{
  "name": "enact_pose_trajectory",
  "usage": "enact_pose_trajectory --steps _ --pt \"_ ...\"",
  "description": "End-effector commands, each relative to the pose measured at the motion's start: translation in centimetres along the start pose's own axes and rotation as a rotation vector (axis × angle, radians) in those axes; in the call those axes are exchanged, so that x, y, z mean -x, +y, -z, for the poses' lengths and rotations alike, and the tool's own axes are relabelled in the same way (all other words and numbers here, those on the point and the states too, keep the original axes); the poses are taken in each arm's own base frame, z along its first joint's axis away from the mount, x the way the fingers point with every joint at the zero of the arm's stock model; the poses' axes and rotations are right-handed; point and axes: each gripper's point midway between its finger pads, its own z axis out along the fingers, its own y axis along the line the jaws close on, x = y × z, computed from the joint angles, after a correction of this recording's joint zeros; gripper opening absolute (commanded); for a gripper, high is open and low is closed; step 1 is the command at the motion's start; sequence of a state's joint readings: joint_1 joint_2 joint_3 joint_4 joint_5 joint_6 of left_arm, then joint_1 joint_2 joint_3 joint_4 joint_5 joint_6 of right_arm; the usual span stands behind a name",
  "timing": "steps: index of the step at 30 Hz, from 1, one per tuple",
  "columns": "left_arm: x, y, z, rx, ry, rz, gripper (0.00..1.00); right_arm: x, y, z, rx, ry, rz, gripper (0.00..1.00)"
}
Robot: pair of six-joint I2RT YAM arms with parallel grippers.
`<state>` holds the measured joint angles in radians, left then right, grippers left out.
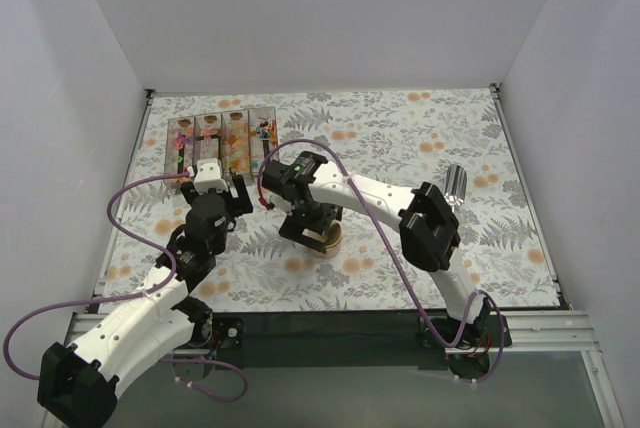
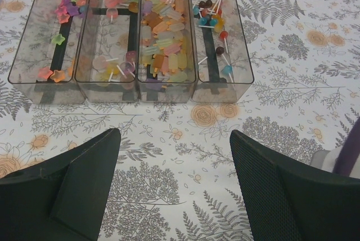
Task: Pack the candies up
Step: Close the bottle lid on the packing bottle.
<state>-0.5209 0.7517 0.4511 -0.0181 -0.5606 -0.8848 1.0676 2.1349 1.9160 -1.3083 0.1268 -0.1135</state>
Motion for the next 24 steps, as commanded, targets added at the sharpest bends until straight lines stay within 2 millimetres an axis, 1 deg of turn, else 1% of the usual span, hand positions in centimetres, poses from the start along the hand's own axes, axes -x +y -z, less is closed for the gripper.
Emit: enact_pose_trajectory --steps 1,4,8,10,11,12,14,15,17,18,20,21,24 --pt "-0.1 -0.1 0.0 -0.007 -0.004 -0.010 0.78 -0.2 0.1 2.9 0.001 -0.075 -0.021 0.98" --pt "-0.1 -0.1 0.0 -0.006 -0.001 -0.013 0.78 -0.5 0.1 3.3 -0.006 -0.085 -0.034 0.98" --pt "-0.2 -0.1 -0.1 -0.004 0.001 -0.013 0.78 -0.6 -0.8 4.4 -0.059 -0.111 -0.068 0.98" --pt "-0.2 -0.1 -0.1 -0.002 0.002 -0.014 0.78 -0.5 -1.0 5.0 -0.064 -0.131 -0.088 0.86" --pt "-0.2 -0.1 -0.1 -0.004 0.003 -0.013 0.78 -0.5 -1.2 5.2 -0.066 -0.136 -0.101 0.79" --pt "-0.3 -0.1 -0.1 -0.004 0.003 -0.015 0.78 -0.4 -1.4 5.2 -0.068 -0.142 -0.110 0.66" --pt "-0.3 -0.1 -0.2 -0.003 0.006 -0.015 0.78 -0.5 -1.5 5.0 -0.068 -0.142 -0.125 0.57" --pt "-0.3 -0.1 -0.2 -0.003 0.006 -0.015 0.78 -0.4 -1.5 4.6 -0.066 -0.141 -0.128 0.51" --pt "-0.4 -0.1 -0.2 -0.002 0.008 -0.016 0.78 -0.3 -1.0 4.3 -0.039 -0.150 -0.131 0.45" --pt "-0.3 -0.1 -0.2 -0.001 0.008 -0.015 0.78 -0.3 -0.8 3.4 -0.026 -0.150 -0.133 0.43" --pt "-0.5 -0.2 -0.3 -0.001 0.012 -0.019 0.78 -0.3 -0.2 3.0 0.006 -0.158 -0.135 0.42" --pt "-0.5 -0.2 -0.3 -0.001 0.013 -0.020 0.78 -0.4 0.0 2.3 0.010 -0.157 -0.135 0.42" --pt "-0.6 -0.3 -0.3 -0.005 0.016 -0.018 0.78 -0.4 0.1 1.6 0.010 -0.166 -0.158 0.39"
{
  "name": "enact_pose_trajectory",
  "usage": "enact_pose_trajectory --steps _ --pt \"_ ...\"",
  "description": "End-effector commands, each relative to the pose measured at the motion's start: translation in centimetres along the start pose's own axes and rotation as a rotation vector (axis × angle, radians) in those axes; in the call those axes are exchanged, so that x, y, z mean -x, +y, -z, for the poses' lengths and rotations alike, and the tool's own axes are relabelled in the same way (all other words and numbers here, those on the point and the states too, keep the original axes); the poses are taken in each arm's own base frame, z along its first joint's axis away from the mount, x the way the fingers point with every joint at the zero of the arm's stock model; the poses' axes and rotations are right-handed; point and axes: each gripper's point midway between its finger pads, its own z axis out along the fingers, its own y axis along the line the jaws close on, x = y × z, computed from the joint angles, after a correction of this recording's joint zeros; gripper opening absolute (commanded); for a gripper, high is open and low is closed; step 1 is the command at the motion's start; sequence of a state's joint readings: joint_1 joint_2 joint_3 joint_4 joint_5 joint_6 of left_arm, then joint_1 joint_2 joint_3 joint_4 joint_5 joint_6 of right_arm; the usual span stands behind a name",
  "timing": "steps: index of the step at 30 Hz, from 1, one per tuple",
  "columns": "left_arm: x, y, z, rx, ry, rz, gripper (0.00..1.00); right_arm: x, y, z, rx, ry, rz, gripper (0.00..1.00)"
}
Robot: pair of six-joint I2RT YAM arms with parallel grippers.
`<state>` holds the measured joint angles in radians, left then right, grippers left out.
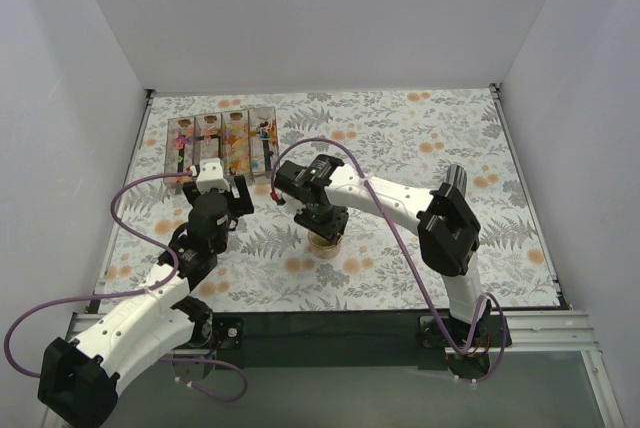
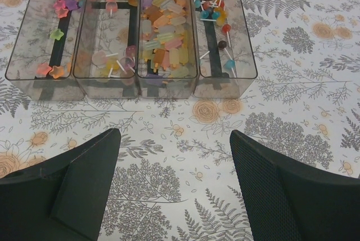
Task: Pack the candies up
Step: Close the bottle lid on the packing bottle.
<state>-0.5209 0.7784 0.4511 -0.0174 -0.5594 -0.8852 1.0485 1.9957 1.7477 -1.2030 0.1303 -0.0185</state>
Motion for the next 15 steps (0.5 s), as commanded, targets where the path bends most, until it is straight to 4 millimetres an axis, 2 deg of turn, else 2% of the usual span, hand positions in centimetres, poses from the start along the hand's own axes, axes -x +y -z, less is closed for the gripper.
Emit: enact_pose_trajectory --steps 1,15 --pt "0.1 -0.2 0.0 -0.010 -0.007 -0.004 0.78 1.1 0.4 0.8 0.021 -0.093 -0.043 0.39" --pt "-0.3 -0.4 -0.1 -0.014 0.007 -0.012 0.78 1.7 0.6 2.3 0.037 -0.140 -0.056 0.36"
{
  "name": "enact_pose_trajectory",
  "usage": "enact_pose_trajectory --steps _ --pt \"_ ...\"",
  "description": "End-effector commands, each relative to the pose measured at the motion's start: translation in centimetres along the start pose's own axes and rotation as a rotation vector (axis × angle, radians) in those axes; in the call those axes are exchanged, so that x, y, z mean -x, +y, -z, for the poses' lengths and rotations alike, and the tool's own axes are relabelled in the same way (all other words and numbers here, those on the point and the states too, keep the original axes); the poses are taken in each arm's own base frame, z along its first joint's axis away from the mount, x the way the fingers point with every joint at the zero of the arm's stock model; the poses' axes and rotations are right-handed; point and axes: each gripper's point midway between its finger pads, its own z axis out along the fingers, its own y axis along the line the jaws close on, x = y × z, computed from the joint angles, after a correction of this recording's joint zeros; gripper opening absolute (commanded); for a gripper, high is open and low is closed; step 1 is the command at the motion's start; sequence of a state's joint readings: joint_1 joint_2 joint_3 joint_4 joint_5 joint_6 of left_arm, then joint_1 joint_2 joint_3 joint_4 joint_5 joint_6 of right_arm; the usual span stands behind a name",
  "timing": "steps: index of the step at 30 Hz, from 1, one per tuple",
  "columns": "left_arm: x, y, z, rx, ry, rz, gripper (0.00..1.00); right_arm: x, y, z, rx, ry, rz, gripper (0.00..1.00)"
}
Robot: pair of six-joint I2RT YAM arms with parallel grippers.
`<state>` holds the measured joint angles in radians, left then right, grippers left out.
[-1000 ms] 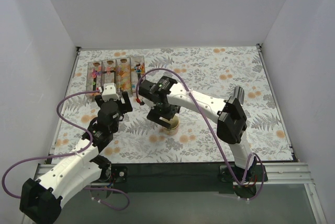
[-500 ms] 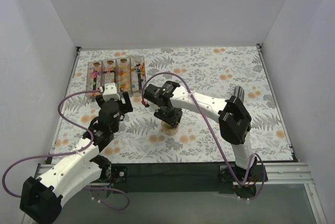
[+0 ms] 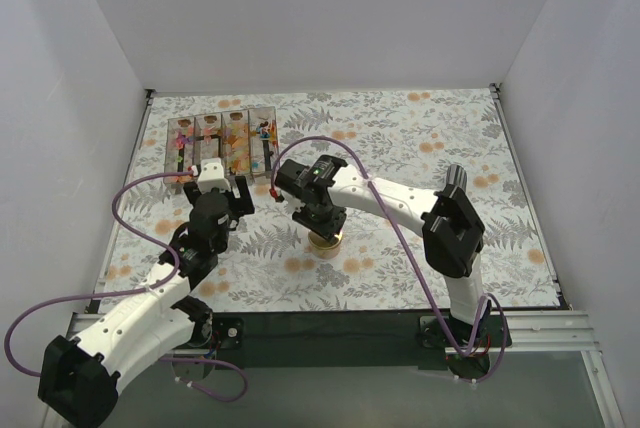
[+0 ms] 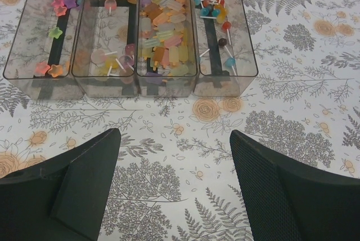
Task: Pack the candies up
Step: Close the bottle lid on the packing bottle.
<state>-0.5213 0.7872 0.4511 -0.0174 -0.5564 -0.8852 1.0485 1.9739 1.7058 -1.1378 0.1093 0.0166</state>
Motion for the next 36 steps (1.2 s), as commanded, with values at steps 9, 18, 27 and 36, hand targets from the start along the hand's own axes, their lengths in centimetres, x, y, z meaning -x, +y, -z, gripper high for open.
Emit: enact_pose_trajectory --steps 9,18,27,36 --pt "0.0 -0.3 0.0 -0.010 -0.003 -0.009 0.78 -1.0 0.2 -0.1 0.030 -0.023 -0.031 0.34" --pt "-0.1 -0.4 0.0 -0.017 0.001 -0.012 0.78 -0.1 -0.1 0.4 0.039 -0.080 -0.049 0.33" --pt "-0.2 -0.4 0.0 -0.016 0.002 -0.013 0.78 1.3 -0.6 4.5 0.020 -0.145 -0.058 0.31" --pt "-0.4 -0.8 -0.1 -0.036 0.012 -0.017 0.78 1.2 0.9 2.4 0.094 -0.130 -0.075 0.30"
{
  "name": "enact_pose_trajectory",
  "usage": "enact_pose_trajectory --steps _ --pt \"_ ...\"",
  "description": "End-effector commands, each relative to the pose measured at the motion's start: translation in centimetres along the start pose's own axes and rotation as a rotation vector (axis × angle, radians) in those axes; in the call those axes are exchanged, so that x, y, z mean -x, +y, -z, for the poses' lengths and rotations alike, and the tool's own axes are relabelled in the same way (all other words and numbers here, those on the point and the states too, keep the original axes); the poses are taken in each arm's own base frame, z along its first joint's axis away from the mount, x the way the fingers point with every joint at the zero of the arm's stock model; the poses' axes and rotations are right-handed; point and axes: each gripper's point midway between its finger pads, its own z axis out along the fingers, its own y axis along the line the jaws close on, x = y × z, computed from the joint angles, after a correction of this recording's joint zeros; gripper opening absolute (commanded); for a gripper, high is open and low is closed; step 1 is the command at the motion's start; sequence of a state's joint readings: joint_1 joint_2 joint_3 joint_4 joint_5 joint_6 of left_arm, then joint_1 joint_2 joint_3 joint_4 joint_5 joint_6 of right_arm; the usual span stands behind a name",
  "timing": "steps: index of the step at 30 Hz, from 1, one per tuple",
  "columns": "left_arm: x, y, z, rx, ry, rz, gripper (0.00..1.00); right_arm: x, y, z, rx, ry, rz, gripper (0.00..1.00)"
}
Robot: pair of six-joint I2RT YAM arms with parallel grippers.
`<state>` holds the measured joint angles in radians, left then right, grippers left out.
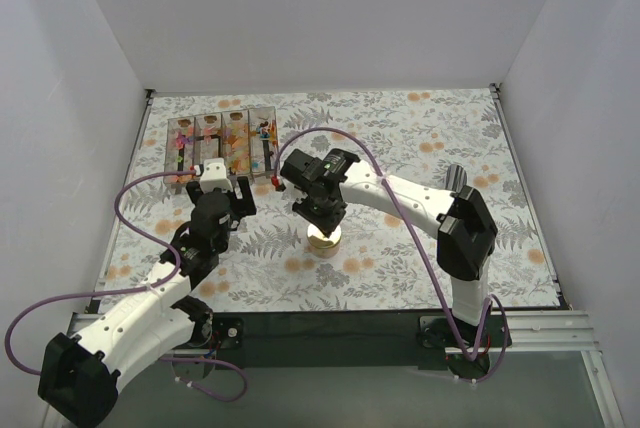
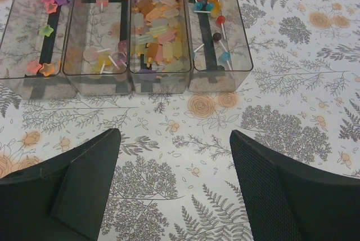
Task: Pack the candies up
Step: Close the bottle lid on the packing bottle.
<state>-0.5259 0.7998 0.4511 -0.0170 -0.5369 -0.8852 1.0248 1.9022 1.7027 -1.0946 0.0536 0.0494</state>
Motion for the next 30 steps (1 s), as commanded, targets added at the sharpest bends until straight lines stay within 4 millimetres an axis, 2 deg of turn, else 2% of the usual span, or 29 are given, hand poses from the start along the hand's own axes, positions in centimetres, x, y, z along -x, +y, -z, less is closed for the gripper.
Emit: enact_pose_trajectory --steps 1,3,4,8,17,25,28,30 --pt "0.0 -0.4 0.0 -0.018 -0.001 -0.010 0.78 -0.8 0.8 -0.7 0.046 -0.005 -0.023 0.30" --pt "-0.1 -0.4 0.0 -0.019 -0.001 -0.010 0.78 -0.2 0.8 -1.4 0.048 -0.039 -0.030 0.29" --pt "-0.1 -0.4 0.0 -0.019 0.002 -0.011 0.78 -0.4 1.3 -1.9 0.085 -0.031 -0.036 0.29" --pt "-0.1 -0.5 0.0 -0.022 0.001 -0.011 0.78 -1.0 1.2 -3.4 0.083 -0.028 -0.047 0.29" --pt "0.0 -0.5 0.0 -0.022 0.000 -0.010 0.78 -1.6 0.8 -4.3 0.075 -0.035 -0.066 0.28" --pt "0.1 -0.6 0.1 -0.030 -0.007 -0.007 0.78 -3.5 1.2 -5.8 0.093 -0.001 -0.100 0.28" --pt "0.4 -0.6 0.3 -0.032 -0.016 0.000 0.78 -2.8 1.2 -4.9 0.095 -0.033 -0.106 0.28" --pt "0.6 -0.6 0.3 -0.035 -0.021 0.002 0.78 -1.3 1.0 -3.4 0.080 -0.091 -0.103 0.27"
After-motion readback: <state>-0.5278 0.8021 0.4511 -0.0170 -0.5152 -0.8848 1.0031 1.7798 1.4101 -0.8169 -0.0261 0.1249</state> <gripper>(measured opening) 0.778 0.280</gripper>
